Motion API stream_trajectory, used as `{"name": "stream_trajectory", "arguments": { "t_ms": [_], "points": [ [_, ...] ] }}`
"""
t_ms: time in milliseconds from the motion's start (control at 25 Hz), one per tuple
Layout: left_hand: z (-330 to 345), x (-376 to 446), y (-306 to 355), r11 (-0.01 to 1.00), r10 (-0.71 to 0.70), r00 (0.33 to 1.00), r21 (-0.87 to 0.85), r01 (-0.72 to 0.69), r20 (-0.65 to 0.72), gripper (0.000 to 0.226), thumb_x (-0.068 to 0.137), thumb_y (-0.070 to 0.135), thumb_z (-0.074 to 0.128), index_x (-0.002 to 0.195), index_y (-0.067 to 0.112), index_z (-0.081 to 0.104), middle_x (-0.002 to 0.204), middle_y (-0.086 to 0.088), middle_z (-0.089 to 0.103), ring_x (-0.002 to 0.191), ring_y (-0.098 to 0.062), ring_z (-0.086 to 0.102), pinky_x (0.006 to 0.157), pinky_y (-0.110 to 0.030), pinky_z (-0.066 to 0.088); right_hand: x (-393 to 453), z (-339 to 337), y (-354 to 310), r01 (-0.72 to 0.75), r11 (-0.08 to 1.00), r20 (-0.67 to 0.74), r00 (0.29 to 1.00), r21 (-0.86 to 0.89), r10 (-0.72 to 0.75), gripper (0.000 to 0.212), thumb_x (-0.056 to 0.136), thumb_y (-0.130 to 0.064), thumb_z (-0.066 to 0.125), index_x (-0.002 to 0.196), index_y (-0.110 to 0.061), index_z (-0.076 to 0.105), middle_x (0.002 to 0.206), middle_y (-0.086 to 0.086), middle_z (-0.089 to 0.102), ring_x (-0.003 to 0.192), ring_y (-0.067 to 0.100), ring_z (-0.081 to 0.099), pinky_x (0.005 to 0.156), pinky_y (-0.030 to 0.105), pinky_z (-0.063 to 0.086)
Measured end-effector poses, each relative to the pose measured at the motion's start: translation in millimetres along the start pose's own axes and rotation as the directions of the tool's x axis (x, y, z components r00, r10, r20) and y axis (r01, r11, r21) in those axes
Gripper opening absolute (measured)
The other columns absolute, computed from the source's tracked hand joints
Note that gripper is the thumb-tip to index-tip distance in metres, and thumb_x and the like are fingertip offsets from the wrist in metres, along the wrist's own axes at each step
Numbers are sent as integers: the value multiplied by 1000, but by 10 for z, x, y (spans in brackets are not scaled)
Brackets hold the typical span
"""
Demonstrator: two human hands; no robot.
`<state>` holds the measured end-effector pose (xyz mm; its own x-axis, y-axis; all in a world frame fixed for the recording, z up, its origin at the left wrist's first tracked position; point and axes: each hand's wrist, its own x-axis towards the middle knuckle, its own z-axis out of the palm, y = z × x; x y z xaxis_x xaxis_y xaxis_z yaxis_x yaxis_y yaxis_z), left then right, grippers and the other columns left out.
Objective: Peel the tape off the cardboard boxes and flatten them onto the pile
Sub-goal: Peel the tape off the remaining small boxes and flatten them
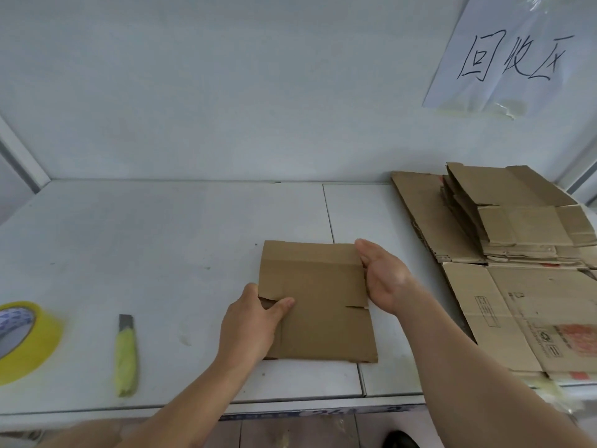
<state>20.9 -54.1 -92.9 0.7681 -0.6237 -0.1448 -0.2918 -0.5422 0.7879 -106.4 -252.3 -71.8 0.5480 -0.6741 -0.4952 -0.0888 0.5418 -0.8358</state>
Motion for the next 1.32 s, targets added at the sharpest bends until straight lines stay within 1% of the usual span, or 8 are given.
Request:
{"name": "stream_trajectory", "arguments": {
  "t_ms": [160,320,440,600,800,920,1120,1320],
  "points": [
    [11,-4,18,997,4,999,72,-1,-43,41,86,54,64,96,17,50,84,6,62,76,-13,60,71,-38,54,30,178,146,237,859,-64,953,-453,-296,40,96,-25,59,133,-36,51,131,-9,53,114,13,54,102,36,46],
    [108,-96,-6,981,90,993,181,-74,-81,53,87,51,63,120,12,47,92,2,62,88,-19,60,77,-35,52,78,177,233,189,374,-8,884,-908,-467,52,99,-39,47,149,-30,34,151,-7,37,133,21,37,106,38,36],
    [170,-124,-120,924,229,967,338,-181,-110,77,86,49,66,148,19,31,110,-3,54,109,-24,49,98,-39,42,129,256,333,130,104,71,893,-986,-444,51,101,-42,34,151,-29,29,161,-10,17,144,23,19,114,41,21],
    [150,-69,-184,723,305,949,630,-284,78,50,98,54,36,144,36,37,158,-5,16,146,-31,12,118,-46,13,149,347,418,45,17,35,928,-999,-371,65,99,-57,17,157,-27,7,165,0,-6,151,22,-7,120,43,3],
    [187,351,37,706,335,942,660,-257,9,36,101,45,32,109,22,58,119,0,51,111,-24,47,95,-35,36,215,424,325,49,-130,88,947,-990,-310,72,97,-63,11,157,-26,-2,163,1,-17,149,22,-19,121,45,-3],
    [321,428,19,717,261,962,684,-134,-86,47,100,50,31,120,14,53,129,-10,49,120,-30,42,104,-41,32,321,520,306,118,-174,164,946,-978,-278,71,96,-64,11,156,-30,-2,163,-3,-15,148,20,-20,121,46,-3],
    [361,512,-31,707,164,986,699,-104,-20,68,100,53,14,153,10,19,160,-9,17,146,-30,11,119,-47,9,386,571,324,93,-169,132,962,-981,-239,76,94,-68,9,156,-27,-7,163,-1,-18,148,21,-20,121,47,-2],
    [346,505,-15,728,138,990,679,-93,-12,68,101,52,14,154,9,16,162,-7,13,148,-28,7,120,-46,6,1,438,446,-138,-42,-120,951,-990,-284,90,91,-72,10,155,-13,-12,163,11,-14,150,29,-12,120,46,2]
  ]
}}
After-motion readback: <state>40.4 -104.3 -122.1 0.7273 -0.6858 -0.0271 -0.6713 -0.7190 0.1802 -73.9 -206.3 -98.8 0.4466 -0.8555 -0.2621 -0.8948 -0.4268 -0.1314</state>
